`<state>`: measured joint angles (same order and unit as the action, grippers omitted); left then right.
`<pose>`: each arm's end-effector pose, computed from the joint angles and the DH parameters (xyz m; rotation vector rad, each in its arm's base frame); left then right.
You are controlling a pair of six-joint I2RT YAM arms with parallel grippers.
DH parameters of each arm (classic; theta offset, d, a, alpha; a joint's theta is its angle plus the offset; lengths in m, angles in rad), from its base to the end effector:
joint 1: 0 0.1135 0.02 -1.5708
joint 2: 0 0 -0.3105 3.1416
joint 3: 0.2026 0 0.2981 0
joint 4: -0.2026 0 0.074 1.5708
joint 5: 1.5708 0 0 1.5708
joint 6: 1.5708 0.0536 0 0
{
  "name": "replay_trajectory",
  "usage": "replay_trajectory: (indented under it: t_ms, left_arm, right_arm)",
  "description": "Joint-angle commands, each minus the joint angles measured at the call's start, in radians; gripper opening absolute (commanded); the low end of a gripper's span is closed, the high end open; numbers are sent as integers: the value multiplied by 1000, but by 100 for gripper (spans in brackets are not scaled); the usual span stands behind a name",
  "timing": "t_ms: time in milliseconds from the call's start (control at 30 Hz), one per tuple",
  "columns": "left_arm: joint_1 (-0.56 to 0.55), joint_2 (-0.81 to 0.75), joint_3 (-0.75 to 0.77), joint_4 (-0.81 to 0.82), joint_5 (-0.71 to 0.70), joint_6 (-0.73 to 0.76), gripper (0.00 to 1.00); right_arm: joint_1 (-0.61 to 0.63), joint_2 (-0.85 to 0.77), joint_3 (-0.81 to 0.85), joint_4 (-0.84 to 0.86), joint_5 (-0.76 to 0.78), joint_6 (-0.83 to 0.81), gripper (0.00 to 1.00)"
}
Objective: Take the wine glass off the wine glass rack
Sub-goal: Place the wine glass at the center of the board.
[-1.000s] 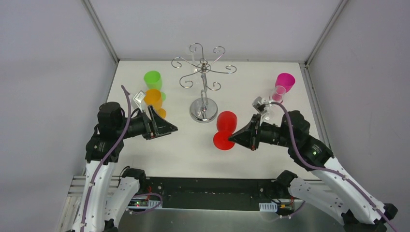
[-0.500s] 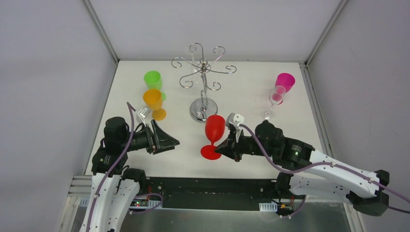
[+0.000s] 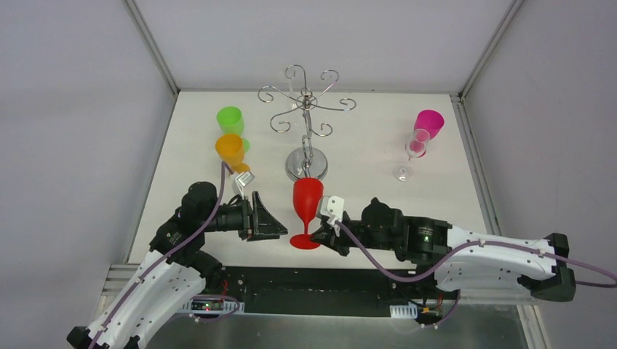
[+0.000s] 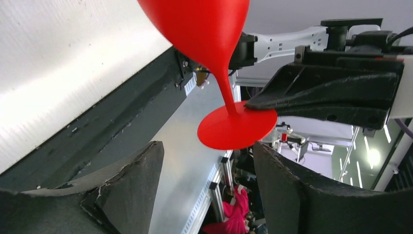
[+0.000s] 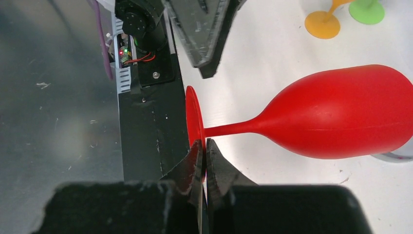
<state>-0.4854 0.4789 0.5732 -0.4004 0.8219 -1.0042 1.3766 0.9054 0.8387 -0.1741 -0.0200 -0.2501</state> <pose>0.1010 -0.0976 0.3105 0.1089 2.1909 -1.7073 0.0467 0.2431 0.3677 -1.3824 1.2868 0.8067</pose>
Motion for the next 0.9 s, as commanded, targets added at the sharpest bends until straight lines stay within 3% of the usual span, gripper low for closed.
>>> replay_trajectory:
  t_ms: [0, 600, 867]
  left_arm:
    - [-49, 15, -23, 133, -124, -47, 69]
    - [-214, 92, -172, 424, -216, -147, 68]
    - [-229, 77, -196, 443, -220, -155, 62]
  right_arm:
    - [56, -3, -17, 97, 73, -83, 0]
    - [204, 140, -54, 256, 249, -210, 0]
    - [219, 187, -28, 295, 310, -235, 0]
